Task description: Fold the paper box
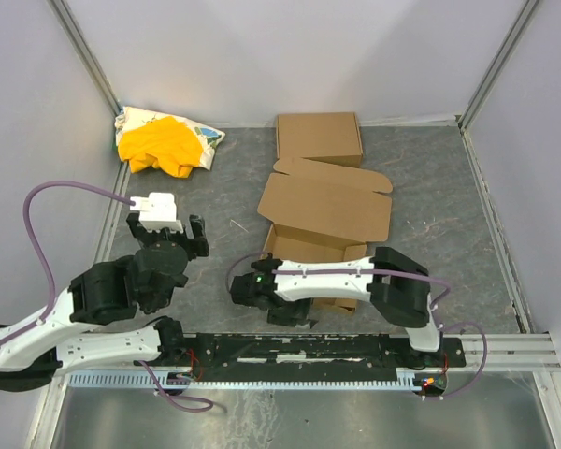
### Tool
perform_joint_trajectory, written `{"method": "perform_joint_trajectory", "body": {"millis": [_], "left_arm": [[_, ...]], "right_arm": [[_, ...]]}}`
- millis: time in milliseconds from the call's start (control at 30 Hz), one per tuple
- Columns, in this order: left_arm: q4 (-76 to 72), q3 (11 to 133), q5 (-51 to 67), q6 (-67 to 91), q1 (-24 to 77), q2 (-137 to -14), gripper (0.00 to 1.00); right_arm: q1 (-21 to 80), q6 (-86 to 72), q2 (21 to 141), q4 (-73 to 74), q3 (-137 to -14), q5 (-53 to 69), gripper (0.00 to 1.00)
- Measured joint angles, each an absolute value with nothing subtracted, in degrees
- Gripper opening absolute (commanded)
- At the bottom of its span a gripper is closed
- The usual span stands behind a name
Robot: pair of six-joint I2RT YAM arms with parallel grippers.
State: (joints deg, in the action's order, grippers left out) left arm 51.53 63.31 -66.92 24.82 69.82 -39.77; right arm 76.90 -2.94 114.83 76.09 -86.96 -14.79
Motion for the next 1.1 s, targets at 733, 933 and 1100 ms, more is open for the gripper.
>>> {"method": "perform_joint_trajectory", "body": {"millis": [733,933,1100], "left_arm": [[47.2,49.8,-57.1,29.4,69.8,-41.0,0.86],[45.5,47.5,-56.4,29.8,69.8,-41.3,0.86],[44.7,46.1,-56.3,30.1,69.8,-41.2,0.87]], "right_arm": [[52.7,-48.9,65.8,53.7,-54.9,-18.3,0.76],[49.6,-57.0,67.9,48.0,-49.2,-17.8,0.74],[47.4,-62.8,65.5,45.6,-43.4,-18.6,0.72]]}}
